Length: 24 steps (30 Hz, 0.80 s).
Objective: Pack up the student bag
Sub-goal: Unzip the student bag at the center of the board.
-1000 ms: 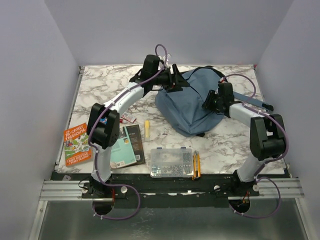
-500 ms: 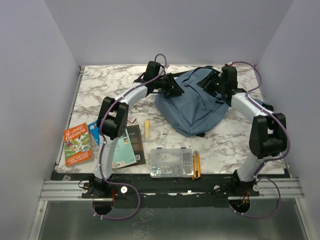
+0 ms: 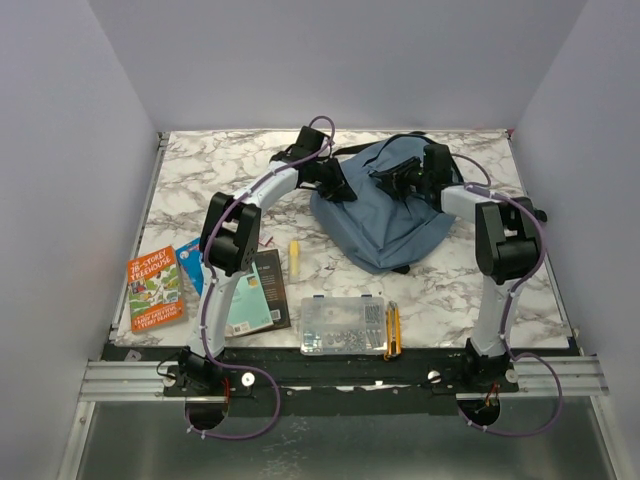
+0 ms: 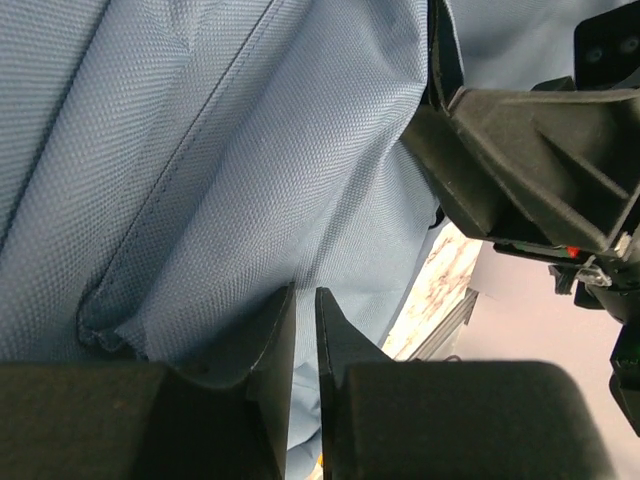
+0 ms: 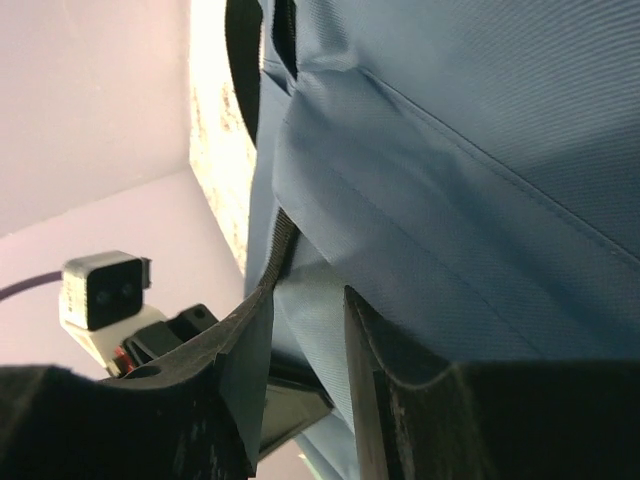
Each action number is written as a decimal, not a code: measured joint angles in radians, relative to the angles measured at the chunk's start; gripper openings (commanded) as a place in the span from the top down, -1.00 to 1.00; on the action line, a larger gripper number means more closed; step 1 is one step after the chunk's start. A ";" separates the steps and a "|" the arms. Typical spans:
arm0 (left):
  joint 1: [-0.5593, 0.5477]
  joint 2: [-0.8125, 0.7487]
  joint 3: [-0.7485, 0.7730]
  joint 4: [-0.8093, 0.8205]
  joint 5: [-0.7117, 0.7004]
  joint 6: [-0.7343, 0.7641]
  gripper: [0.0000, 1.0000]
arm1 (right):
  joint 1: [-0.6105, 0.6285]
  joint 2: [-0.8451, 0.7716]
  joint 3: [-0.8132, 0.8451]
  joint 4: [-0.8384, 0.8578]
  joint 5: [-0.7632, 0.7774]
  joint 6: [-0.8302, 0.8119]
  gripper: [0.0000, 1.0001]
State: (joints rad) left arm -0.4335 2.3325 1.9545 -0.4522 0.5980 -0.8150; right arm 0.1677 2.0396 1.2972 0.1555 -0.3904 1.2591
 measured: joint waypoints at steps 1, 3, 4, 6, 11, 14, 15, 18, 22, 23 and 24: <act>-0.001 0.000 0.007 -0.015 -0.005 0.004 0.74 | 0.001 0.004 0.007 0.000 -0.001 0.016 0.24; -0.001 0.001 0.022 -0.041 -0.010 0.011 0.77 | 0.002 0.014 0.024 0.003 -0.002 0.050 0.24; -0.002 0.001 0.029 -0.053 -0.013 0.013 0.77 | 0.002 0.020 0.028 0.008 -0.003 0.062 0.24; -0.006 0.002 0.039 -0.070 -0.023 0.020 0.77 | 0.002 0.029 0.030 0.017 -0.004 0.093 0.24; -0.014 0.006 0.056 -0.100 -0.039 0.038 0.77 | 0.002 0.056 0.038 0.033 -0.004 0.183 0.23; -0.021 0.016 0.075 -0.121 -0.050 0.056 0.78 | 0.002 0.071 0.039 0.056 -0.005 0.245 0.23; -0.023 0.019 0.082 -0.126 -0.054 0.064 0.78 | 0.002 0.077 0.039 0.068 -0.006 0.266 0.23; -0.027 0.021 0.086 -0.134 -0.069 0.083 0.78 | 0.002 0.093 0.039 0.100 -0.012 0.320 0.25; -0.029 0.021 0.092 -0.142 -0.086 0.109 0.74 | 0.003 0.109 0.043 0.122 -0.016 0.366 0.70; -0.029 0.021 0.094 -0.143 -0.092 0.117 0.67 | 0.003 0.112 0.043 0.126 -0.016 0.377 0.83; -0.030 0.021 0.097 -0.144 -0.094 0.124 0.61 | 0.003 0.114 0.044 0.130 -0.017 0.388 0.95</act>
State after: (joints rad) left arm -0.4633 2.3531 2.0514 -0.5964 0.5037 -0.6914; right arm 0.1711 2.1540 1.3411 0.2852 -0.4076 1.6466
